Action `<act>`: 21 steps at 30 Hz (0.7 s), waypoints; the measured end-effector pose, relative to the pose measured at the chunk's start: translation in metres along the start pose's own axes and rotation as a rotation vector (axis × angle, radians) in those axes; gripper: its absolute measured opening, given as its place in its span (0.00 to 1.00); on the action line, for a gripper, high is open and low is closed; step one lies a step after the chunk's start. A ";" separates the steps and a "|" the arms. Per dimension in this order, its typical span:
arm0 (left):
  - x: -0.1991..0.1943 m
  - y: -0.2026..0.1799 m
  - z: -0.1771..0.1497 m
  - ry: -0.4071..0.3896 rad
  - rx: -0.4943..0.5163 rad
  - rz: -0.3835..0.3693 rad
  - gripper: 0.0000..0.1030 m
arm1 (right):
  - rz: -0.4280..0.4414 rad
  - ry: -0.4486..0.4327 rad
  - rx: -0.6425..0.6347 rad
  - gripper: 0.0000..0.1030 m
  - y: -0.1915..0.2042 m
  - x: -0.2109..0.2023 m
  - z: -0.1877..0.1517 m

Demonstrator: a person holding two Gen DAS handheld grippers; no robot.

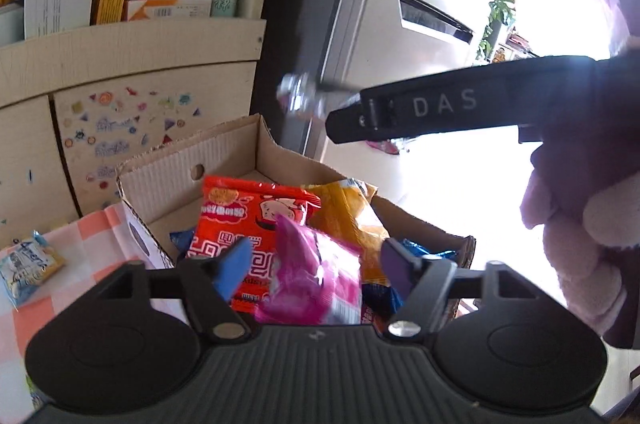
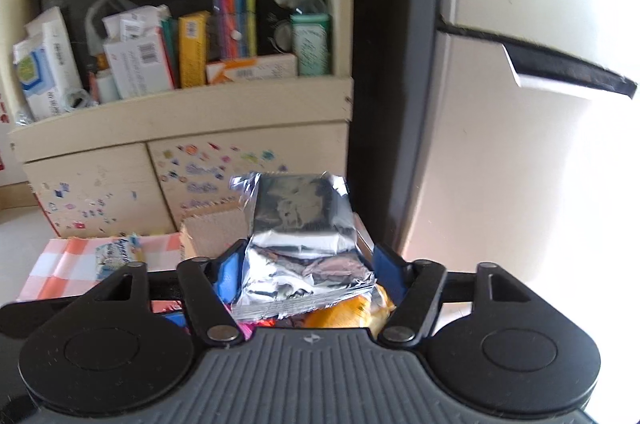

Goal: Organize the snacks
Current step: 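Carry the pink and silver bags over the cardboard box, then open both tools to drop the pink and silver bags into the box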

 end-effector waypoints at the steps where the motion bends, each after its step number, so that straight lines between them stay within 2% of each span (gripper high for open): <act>1: 0.000 0.000 0.000 -0.002 -0.015 -0.007 0.79 | 0.004 0.000 0.010 0.78 -0.001 0.000 -0.001; 4: -0.004 0.003 0.005 -0.016 -0.053 -0.032 0.86 | 0.008 -0.010 0.020 0.83 -0.002 -0.003 0.000; 9: -0.013 0.012 0.010 -0.017 -0.074 -0.005 0.87 | 0.022 -0.023 0.018 0.84 0.002 -0.003 0.003; 21: -0.031 0.065 0.003 0.045 -0.097 0.159 0.88 | 0.072 -0.026 -0.028 0.88 0.024 0.000 0.004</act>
Point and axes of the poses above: each gripper's, at about its wrist camera, not at the fingertips, and x roughly the way its jaws point, y to its left, z to its top, the point moved 6 cm from there along x, roughly the way its jaws point, and after that the axes turned 6 degrees about -y, right-handed, at the moved point
